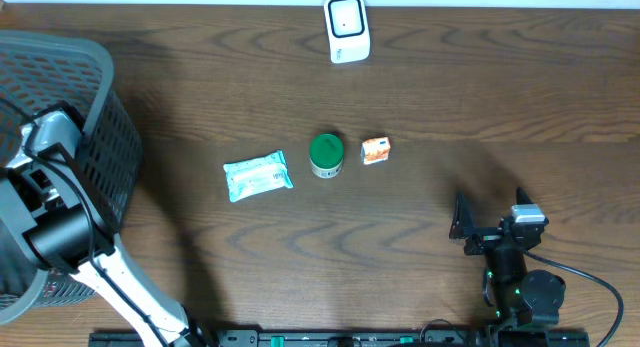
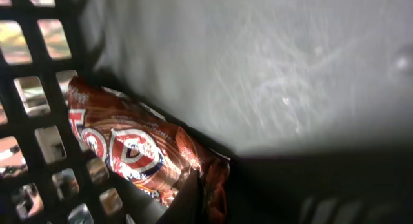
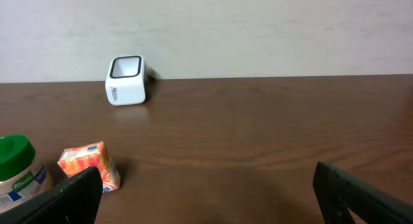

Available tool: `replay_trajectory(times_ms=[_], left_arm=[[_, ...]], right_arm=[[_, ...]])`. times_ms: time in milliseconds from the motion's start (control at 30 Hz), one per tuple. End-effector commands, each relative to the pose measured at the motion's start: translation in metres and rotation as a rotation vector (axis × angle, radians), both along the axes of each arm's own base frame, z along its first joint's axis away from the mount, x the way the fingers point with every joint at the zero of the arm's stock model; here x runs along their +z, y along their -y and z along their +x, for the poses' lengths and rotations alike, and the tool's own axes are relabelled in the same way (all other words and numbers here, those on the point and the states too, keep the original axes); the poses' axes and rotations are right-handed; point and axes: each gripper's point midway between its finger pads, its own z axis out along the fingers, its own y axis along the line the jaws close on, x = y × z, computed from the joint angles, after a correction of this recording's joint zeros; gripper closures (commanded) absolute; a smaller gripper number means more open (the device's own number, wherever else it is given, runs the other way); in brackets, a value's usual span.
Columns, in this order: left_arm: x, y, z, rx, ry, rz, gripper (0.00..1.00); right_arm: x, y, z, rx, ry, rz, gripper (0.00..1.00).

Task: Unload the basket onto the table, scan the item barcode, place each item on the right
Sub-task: 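Close the left gripper on the end of the red Top bar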

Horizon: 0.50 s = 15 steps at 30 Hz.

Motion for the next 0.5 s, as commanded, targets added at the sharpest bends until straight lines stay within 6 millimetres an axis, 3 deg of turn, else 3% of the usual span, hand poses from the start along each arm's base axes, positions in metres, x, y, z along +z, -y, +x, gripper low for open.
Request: replay_trajectory(times_ms=[0,267,367,467], left_arm=[[0.012,0.001,0.014,0.047,0.041,-0.049,0.93],[0.151,-0.015,0.064,0.053,0.377,0.054,0.93],[0.201,-0.001,0.081,0.039,0.599,0.034,0.93],[0.245,0.030,0.099,0.011,0.859,-0.065,0.93]], right_arm=[[-0.001,-0.002,0.000,0.005,-0.002,0.010,0.01],[-0.001,-0.002,0.000,0.005,-0.002,0.010,0.01],[-0.001,-0.002,0.000,0.005,-0.002,0.010,0.01],[-0.001,-0.002,0.000,0.005,-0.002,0.010,0.01]])
